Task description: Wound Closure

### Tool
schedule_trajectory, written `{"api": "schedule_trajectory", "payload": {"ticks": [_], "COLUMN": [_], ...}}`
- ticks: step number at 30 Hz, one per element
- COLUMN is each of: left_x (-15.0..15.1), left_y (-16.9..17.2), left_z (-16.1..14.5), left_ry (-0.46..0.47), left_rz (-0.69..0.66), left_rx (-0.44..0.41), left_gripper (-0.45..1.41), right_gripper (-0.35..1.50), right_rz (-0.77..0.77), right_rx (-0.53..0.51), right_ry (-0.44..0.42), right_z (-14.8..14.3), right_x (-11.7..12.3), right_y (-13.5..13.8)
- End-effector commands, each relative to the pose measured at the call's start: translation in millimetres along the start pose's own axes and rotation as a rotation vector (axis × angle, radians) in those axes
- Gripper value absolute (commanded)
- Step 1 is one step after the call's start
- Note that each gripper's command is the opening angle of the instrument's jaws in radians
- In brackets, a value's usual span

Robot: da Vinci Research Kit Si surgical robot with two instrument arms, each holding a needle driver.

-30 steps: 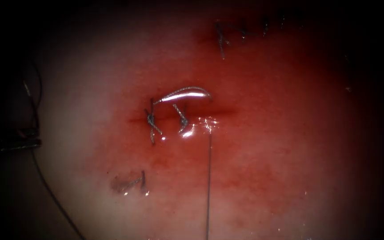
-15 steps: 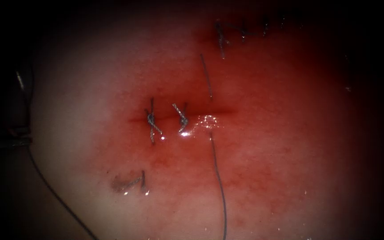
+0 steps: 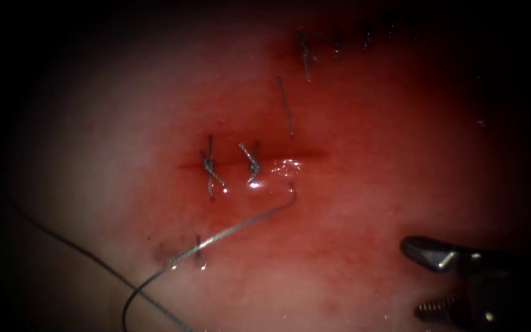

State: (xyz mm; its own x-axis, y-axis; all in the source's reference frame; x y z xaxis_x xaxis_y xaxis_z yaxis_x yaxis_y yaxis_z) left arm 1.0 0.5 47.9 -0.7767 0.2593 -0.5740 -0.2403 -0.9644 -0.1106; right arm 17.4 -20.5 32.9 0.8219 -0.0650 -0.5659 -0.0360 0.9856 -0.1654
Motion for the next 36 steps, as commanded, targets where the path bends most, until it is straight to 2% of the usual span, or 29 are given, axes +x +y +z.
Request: {"api": "schedule_trajectory", "payload": {"ticks": [1,4,5,7,8,9,10,14,15,16,17,18,20,25,26,30,31,33,35,36], "left_x": [0.1,-0.3,-0.4,-0.6,-0.5,-0.3,-0.3,0.6,1.2,1.2,1.6,1.6,2.1,2.9,2.9,2.6,2.2,1.9,1.9,1.9], "left_y": [0.1,-0.1,-0.2,-0.3,-0.3,-0.2,-0.2,0.5,0.9,0.9,1.4,1.4,1.9,3.4,3.4,4.0,4.2,4.2,4.1,4.1], "left_z": [0.8,0.7,0.7,0.7,0.9,1.1,1.1,1.9,2.5,2.5,3.1,3.1,3.8,5.9,5.9,6.2,6.0,5.8,5.6,5.6], "left_ry": [0.001,-0.013,-0.023,-0.03,-0.035,-0.034,-0.034,-0.019,-0.004,-0.004,0.004,0.004,0.016,0.028,0.028,0.009,-0.006,-0.014,-0.016,-0.016], "left_rz": [0.006,0.035,0.038,0.05,0.06,0.063,0.063,0.082,0.092,0.092,0.092,0.092,0.092,0.095,0.095,0.107,0.111,0.102,0.082,0.082], "left_rx": [-0.002,0.0,0.004,0.007,0.012,0.01,0.01,-0.01,-0.028,-0.028,-0.034,-0.034,-0.044,-0.082,-0.082,-0.107,-0.119,-0.124,-0.124,-0.124], "left_gripper": [-0.45,-0.45,-0.45,-0.45,-0.45,-0.45,-0.45,-0.45,-0.45,-0.45,-0.45,-0.45,-0.45,-0.45,-0.45,-0.45,-0.4,-0.1,0.22,0.22], "right_gripper": [1.48,1.48,1.48,1.45,1.3,1.23,1.23,1.01,1.03,1.03,1.15,1.15,1.26,1.28,1.28,1.28,1.18,1.08,1.06,1.06], "right_rz": [0.004,0.038,0.091,0.268,0.478,0.57,0.57,0.823,0.919,0.919,1.005,1.005,1.048,1.124,1.124,1.13,1.118,1.119,1.119,1.119], "right_rx": [-0.003,-0.01,-0.007,-0.03,-0.041,-0.065,-0.065,-0.073,-0.076,-0.076,-0.091,-0.091,-0.122,-0.099,-0.099,-0.094,-0.075,-0.058,-0.042,-0.042], "right_ry": [-0.004,0.032,0.057,0.081,0.114,0.121,0.121,0.113,0.111,0.111,0.109,0.109,0.125,0.183,0.183,0.205,0.208,0.216,0.219,0.219], "right_z": [0.6,-0.1,-0.3,-0.3,0.3,0.9,0.9,4.2,6.3,6.3,7.9,7.9,9.7,14.8,14.8,17.9,19.4,20.3,21.3,21.3], "right_x": [-0.4,-1.6,-1.9,-2.5,-3.1,-3.5,-3.5,-4.4,-4.9,-4.9,-5.4,-5.4,-5.7,-5.2,-5.2,-4.6,-4.4,-4.4,-4.5,-4.5], "right_y": [-0.2,0.5,0.8,1.8,2.8,3.3,3.3,5.2,6.2,6.2,7.0,7.0,8.2,10.1,10.1,10.2,10.0,9.8,9.7,9.7]}}
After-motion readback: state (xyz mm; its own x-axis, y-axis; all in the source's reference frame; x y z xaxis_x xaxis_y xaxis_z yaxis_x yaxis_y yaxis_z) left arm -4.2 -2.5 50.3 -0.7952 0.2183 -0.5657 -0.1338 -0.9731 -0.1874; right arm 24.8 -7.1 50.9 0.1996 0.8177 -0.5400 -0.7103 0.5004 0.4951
